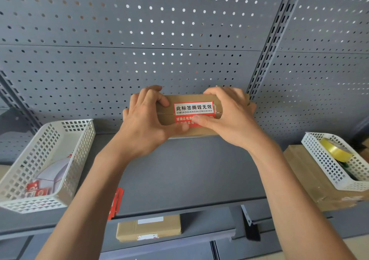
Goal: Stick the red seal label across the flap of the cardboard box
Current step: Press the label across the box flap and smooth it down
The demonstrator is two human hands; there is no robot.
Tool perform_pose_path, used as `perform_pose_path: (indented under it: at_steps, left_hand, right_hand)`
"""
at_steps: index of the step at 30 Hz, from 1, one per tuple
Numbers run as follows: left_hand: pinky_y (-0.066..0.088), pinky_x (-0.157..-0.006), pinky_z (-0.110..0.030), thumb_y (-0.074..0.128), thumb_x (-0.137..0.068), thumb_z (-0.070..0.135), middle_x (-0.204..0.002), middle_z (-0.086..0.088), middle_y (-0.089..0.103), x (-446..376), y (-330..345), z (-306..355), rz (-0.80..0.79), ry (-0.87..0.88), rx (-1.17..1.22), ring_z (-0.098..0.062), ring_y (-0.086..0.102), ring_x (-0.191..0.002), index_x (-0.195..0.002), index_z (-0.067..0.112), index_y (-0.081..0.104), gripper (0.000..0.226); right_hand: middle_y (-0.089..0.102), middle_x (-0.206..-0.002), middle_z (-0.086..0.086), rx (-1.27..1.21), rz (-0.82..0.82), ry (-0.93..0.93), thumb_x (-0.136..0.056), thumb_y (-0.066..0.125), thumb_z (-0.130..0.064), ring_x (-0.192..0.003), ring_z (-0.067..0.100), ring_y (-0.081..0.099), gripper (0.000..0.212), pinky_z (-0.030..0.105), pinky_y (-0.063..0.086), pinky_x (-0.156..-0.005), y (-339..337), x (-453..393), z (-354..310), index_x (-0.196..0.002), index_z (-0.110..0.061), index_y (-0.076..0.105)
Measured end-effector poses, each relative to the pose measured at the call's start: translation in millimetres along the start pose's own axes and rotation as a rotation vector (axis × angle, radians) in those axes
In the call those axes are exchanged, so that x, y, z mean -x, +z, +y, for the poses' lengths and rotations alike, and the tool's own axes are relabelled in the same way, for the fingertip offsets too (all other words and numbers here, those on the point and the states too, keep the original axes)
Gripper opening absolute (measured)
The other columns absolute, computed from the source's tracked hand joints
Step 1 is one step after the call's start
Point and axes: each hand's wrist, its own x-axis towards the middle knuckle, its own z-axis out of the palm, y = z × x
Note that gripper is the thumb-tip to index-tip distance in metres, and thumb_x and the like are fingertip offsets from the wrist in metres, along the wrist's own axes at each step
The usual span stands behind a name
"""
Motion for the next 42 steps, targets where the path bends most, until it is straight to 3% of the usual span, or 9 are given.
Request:
perform_pose_path:
  at_steps: [3,7,11,17,22,26,29,32,42]
  left_hand:
    - [0.029,-0.092,-0.037,0.065,-0.067,0.078,-0.131,0.014,0.049,0.3,11.0,6.7,0.13,-0.044,-0.037,-0.015,0.039,-0.123,-0.096,0.028,0.046,0.061]
    - [0.031,-0.082,-0.036,0.069,-0.062,0.079,-0.111,0.01,0.051,1.4,21.9,11.2,0.254,-0.048,-0.142,-0.018,0.043,-0.108,-0.091,0.025,0.042,0.067]
    - [0.031,-0.083,-0.036,0.073,-0.053,0.079,-0.117,0.009,0.051,0.0,17.1,7.8,0.194,-0.034,-0.16,-0.019,0.043,-0.112,-0.095,0.025,0.043,0.075]
    - [0.027,-0.086,-0.034,0.074,-0.044,0.078,-0.129,0.009,0.046,0.9,11.5,5.8,0.089,-0.01,-0.192,-0.017,0.038,-0.119,-0.099,0.025,0.04,0.084]
    - [0.026,-0.089,-0.033,0.066,-0.045,0.089,-0.129,0.015,0.042,2.1,9.6,8.2,0.056,-0.017,-0.195,-0.014,0.034,-0.12,-0.102,0.026,0.039,0.089]
    - [0.029,-0.085,-0.034,0.056,-0.047,0.094,-0.114,0.013,0.045,2.8,15.7,9.5,0.137,-0.034,-0.214,-0.017,0.039,-0.114,-0.098,0.025,0.039,0.088]
    - [0.031,-0.084,-0.036,0.058,-0.048,0.092,-0.111,0.012,0.046,1.9,18.1,8.8,0.163,-0.035,-0.216,-0.019,0.041,-0.112,-0.097,0.025,0.039,0.086]
    - [0.031,-0.084,-0.036,0.065,-0.047,0.088,-0.118,0.009,0.048,0.7,17.4,7.1,0.144,-0.027,-0.214,-0.02,0.041,-0.115,-0.098,0.024,0.04,0.086]
    - [0.03,-0.097,-0.041,0.085,-0.053,0.062,-0.143,0.013,0.044,0.3,7.4,-1.4,0.066,0.01,-0.066,-0.017,0.036,-0.128,-0.098,0.027,0.044,0.07]
  right_hand:
    - [0.05,-0.116,-0.022,-0.002,-0.011,-0.024,-0.071,0.073,-0.069,-0.12,0.009,0.031,0.067,-0.001,0.01,-0.079,-0.3,1.3,1.2,-0.125,-0.037,0.051]
    - [0.043,-0.121,-0.025,-0.007,-0.038,-0.054,-0.068,0.079,-0.063,-0.122,0.006,0.027,0.075,-0.006,0.004,-0.082,-3.9,2.7,4.1,-0.131,-0.035,0.05]
    - [0.039,-0.133,-0.024,0.04,-0.125,-0.059,-0.062,0.083,-0.062,-0.128,0.0,0.021,0.09,0.018,0.015,-0.077,-9.6,4.0,4.2,-0.138,-0.037,0.043]
    - [0.046,-0.124,-0.024,0.009,-0.013,-0.015,-0.076,0.066,-0.069,-0.127,0.009,0.028,0.062,0.027,0.015,-0.083,-1.3,3.1,1.8,-0.127,-0.038,0.05]
    - [0.042,-0.122,-0.027,0.05,-0.046,0.0,-0.065,0.07,-0.076,-0.126,0.008,0.027,0.075,0.04,0.022,-0.095,-1.4,3.9,0.2,-0.126,-0.04,0.046]
    - [0.039,-0.127,-0.027,0.026,-0.096,-0.035,-0.064,0.079,-0.064,-0.128,0.003,0.022,0.079,0.027,0.015,-0.092,-8.6,4.6,1.0,-0.13,-0.039,0.044]
    - [0.041,-0.135,-0.022,0.002,-0.095,-0.06,-0.069,0.08,-0.055,-0.127,0.0,0.02,0.076,-0.003,0.005,-0.085,-9.3,4.4,2.8,-0.133,-0.037,0.045]
    - [0.041,-0.138,-0.021,-0.015,-0.111,-0.059,-0.072,0.081,-0.054,-0.131,0.002,0.02,0.077,-0.009,-0.001,-0.084,-11.3,3.2,4.9,-0.137,-0.035,0.044]
    - [0.027,-0.151,-0.029,-0.161,-0.275,0.017,-0.081,0.081,-0.025,-0.147,-0.005,0.006,0.08,0.036,0.008,-0.121,-23.2,1.4,13.0,-0.147,-0.039,0.038]
